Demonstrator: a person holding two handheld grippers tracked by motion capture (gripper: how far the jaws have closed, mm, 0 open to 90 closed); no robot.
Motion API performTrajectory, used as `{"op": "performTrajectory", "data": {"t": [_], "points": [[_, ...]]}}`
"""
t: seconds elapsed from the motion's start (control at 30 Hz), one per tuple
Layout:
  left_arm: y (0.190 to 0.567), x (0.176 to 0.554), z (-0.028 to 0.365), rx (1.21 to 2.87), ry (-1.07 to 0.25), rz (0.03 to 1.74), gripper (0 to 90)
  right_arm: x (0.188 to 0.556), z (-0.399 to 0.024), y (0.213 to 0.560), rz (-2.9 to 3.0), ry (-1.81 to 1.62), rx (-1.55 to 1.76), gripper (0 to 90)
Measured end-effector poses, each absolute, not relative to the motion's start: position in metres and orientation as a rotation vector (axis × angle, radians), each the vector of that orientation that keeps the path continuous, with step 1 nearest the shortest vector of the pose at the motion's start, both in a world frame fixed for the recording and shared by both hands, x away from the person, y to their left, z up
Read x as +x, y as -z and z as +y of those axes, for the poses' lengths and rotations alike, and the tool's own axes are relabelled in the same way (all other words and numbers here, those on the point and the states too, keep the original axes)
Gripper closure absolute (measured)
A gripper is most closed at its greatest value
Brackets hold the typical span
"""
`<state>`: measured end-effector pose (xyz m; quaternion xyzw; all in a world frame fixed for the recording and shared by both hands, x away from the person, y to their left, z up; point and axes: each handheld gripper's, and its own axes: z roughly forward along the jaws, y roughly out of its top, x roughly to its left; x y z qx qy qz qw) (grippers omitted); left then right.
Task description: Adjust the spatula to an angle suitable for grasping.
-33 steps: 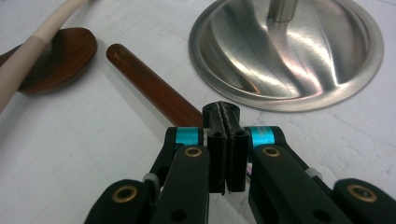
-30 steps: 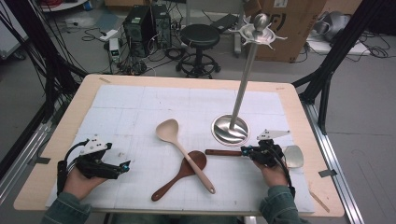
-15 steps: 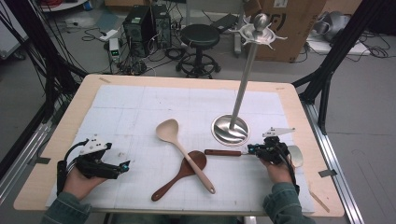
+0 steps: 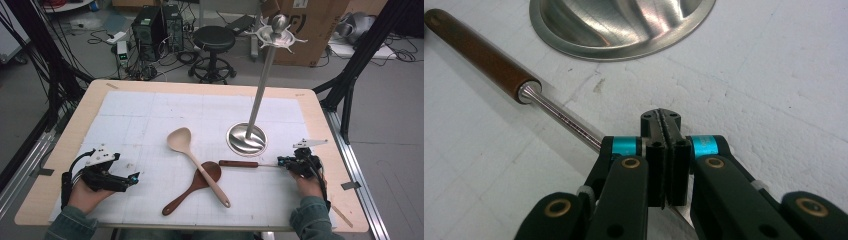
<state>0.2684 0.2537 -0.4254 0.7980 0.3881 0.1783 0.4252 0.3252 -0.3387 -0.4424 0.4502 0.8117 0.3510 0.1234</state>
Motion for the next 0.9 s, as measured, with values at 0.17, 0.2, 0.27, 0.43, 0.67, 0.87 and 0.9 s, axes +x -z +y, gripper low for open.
{"op": "performTrajectory", "data": {"t": [0.17,0.2,0.27,0.43,0.67,0.87,0.9], "points": [[0.425,0.268,0.254,1.996,-0.448,0.970,1.6,0.320,-0.341,0.442,2.378,-1.032,1.305,89.6],[0.425,0.268,0.253,1.998,-0.448,0.968,1.6,0.319,-0.341,0.442,2.377,-1.043,1.309,89.6],[0.425,0.268,0.253,1.998,-0.450,0.966,1.6,0.317,-0.342,0.443,2.375,-1.053,1.306,89.6],[0.425,0.268,0.254,1.996,-0.450,0.971,1.6,0.310,-0.342,0.443,2.388,-1.055,1.294,89.6],[0.425,0.268,0.253,1.998,-0.448,0.969,1.7,0.297,-0.339,0.442,2.423,-1.044,1.262,89.6],[0.426,0.268,0.252,1.995,-0.447,0.970,1.6,0.288,-0.335,0.440,2.433,-1.006,1.261,89.6],[0.425,0.268,0.252,1.995,-0.447,0.969,1.6,0.287,-0.335,0.440,2.435,-1.007,1.261,89.6]]}}
